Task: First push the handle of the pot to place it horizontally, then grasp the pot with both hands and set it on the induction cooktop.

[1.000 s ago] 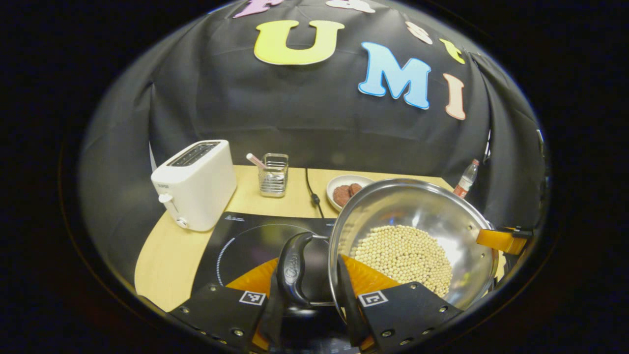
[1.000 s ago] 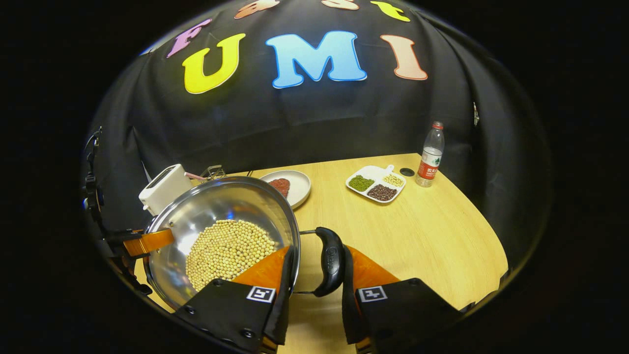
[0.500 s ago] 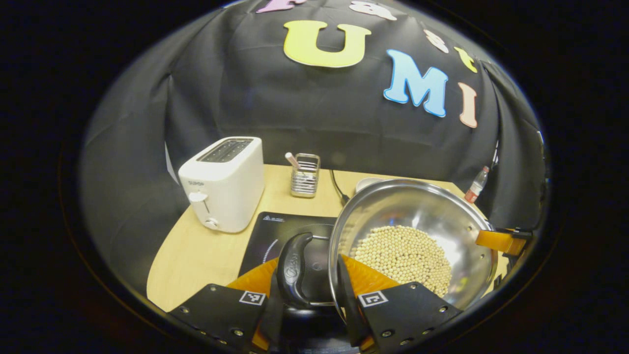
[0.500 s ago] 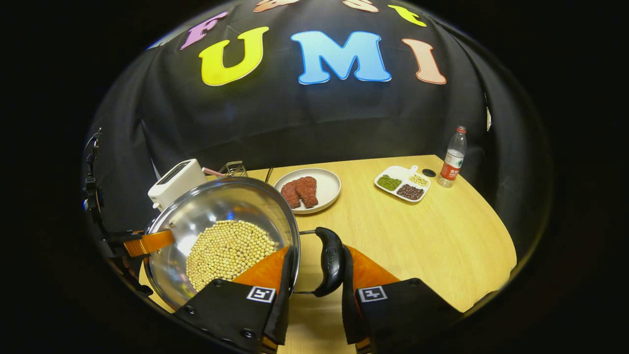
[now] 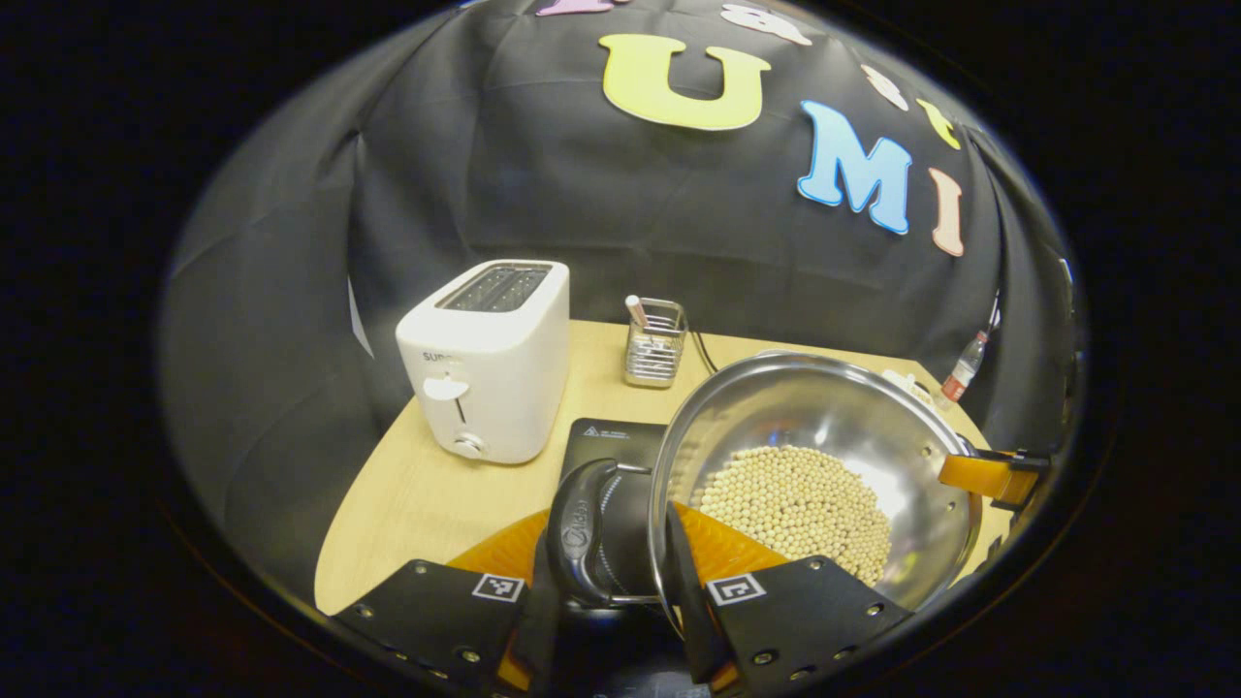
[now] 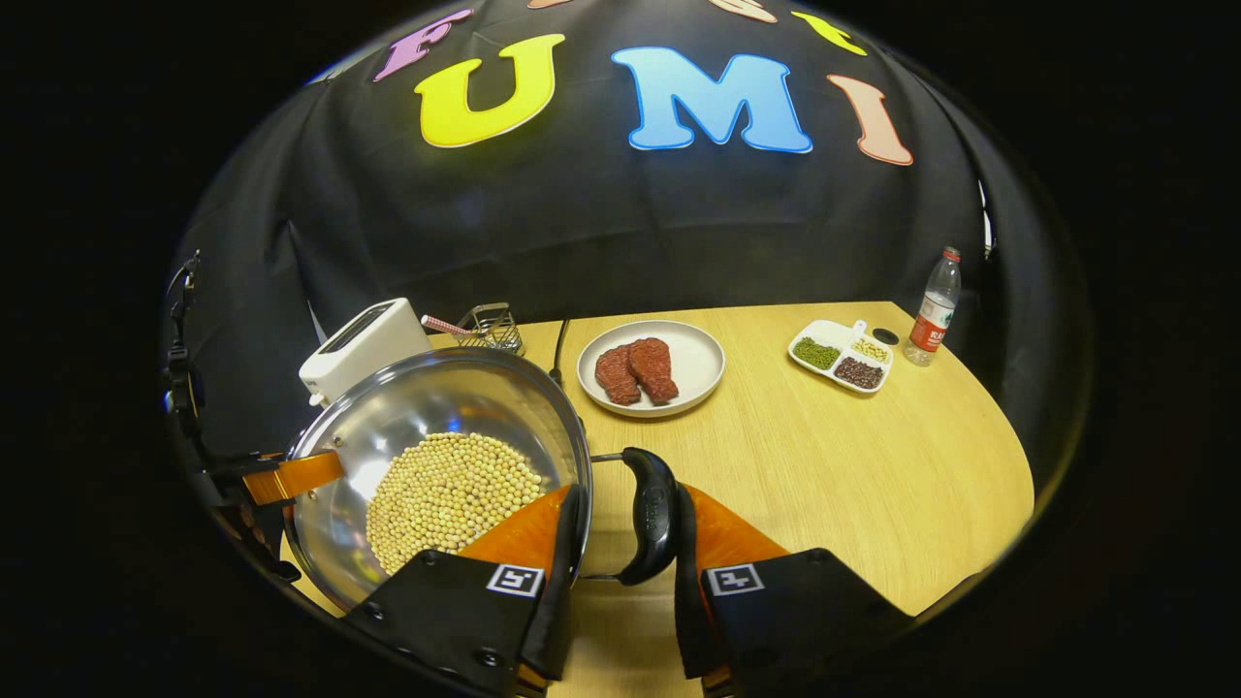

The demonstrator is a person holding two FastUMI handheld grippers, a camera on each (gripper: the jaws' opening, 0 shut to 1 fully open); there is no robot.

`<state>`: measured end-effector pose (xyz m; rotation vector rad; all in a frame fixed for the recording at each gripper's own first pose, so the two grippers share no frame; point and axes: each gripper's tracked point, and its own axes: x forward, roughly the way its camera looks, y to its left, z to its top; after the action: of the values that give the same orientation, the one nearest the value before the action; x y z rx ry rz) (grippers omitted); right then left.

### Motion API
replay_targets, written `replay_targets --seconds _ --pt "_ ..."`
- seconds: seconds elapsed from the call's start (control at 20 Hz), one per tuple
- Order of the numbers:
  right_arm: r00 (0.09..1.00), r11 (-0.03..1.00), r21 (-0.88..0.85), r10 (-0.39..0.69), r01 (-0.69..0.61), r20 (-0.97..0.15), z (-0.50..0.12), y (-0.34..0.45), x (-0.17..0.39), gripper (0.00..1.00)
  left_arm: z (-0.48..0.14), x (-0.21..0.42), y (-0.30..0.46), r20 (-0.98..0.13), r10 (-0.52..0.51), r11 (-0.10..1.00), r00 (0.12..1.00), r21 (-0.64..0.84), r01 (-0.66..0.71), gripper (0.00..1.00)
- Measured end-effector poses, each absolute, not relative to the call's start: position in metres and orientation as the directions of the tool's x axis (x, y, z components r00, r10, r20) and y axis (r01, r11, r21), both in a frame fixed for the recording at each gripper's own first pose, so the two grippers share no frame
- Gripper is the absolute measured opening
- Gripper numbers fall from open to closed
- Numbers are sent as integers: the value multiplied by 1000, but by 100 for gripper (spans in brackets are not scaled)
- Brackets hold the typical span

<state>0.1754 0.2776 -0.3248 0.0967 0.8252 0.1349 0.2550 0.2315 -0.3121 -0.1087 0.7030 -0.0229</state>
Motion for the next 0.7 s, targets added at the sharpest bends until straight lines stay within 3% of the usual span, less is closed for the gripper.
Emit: replay_targets --seconds 0.05,0.1,0.15,0.25,0.35,0.4,0.7 --pt "667 987 136 158 -85 -728 -328 281 176 43 -315 257 236 -647 -57 994 761 -108 -18 53" --pt "664 987 135 157 -86 -731 -331 284 177 47 -318 259 239 -651 -56 994 757 -110 -20 56" --pt "662 987 135 157 -85 -733 -332 288 179 43 -320 260 242 -654 -56 994 754 -111 -22 56" --pt "659 988 129 155 -88 -736 -336 293 181 43 -325 263 248 -656 -56 993 752 -113 -24 50" --pt "657 988 126 151 -86 -739 -340 298 182 47 -329 266 251 -660 -60 993 749 -117 -24 53" --pt "655 989 123 149 -86 -741 -341 299 182 43 -332 266 252 -662 -62 993 747 -118 -22 53" --pt "639 990 125 141 -70 -756 -349 302 183 45 -343 271 257 -676 -69 993 734 -120 -17 50"
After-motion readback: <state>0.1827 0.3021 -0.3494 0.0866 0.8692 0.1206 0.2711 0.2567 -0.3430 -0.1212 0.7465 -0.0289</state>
